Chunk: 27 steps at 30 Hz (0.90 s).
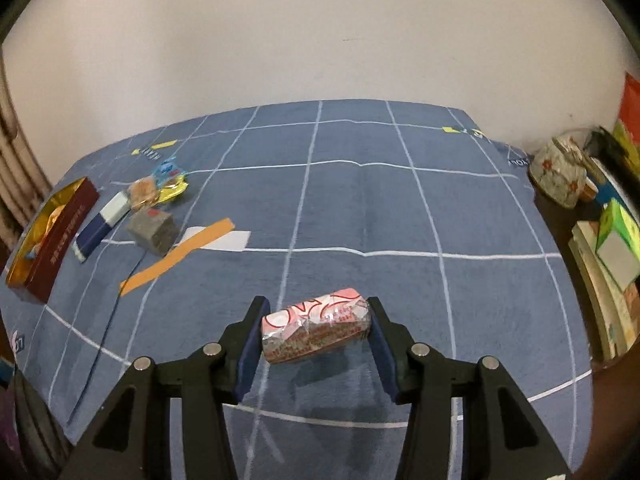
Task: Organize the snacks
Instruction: 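Grasp the grey speckled block with the left gripper while the right gripper holds the pink snack, then carry the grey speckled block over the tin with the left gripper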
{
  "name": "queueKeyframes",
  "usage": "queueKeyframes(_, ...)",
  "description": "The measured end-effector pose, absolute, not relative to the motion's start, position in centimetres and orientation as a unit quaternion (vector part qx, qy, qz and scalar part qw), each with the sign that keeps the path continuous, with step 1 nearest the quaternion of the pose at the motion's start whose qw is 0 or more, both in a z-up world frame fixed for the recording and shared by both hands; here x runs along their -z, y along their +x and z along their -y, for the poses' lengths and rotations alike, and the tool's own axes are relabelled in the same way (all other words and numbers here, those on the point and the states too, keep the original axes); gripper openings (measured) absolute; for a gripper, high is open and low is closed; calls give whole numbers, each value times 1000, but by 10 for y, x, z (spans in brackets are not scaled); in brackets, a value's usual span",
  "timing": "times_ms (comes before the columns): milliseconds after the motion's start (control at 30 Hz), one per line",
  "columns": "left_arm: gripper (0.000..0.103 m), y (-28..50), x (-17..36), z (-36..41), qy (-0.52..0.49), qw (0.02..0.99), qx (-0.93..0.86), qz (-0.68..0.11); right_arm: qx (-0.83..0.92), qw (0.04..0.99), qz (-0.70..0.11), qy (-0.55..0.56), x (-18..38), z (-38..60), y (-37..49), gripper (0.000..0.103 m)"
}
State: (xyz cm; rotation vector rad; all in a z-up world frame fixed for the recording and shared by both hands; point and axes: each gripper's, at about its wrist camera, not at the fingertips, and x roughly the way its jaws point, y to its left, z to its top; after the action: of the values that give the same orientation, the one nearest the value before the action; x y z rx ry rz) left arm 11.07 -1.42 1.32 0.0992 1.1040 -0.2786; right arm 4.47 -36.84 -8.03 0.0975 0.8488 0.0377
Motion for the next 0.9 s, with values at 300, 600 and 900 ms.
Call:
queueKeyframes(300,84,194,34,108,84,804,195,-555,-7,913,-392,116,104,381,47,49)
queueKeyframes(600,84,224,71,137,107,791,192,-571,-8,921,-372,114,105,377,47,49)
queueKeyframes(900,57,231,88,150,115,798,182,-562,-18,922,-369,116,106,377,47,49)
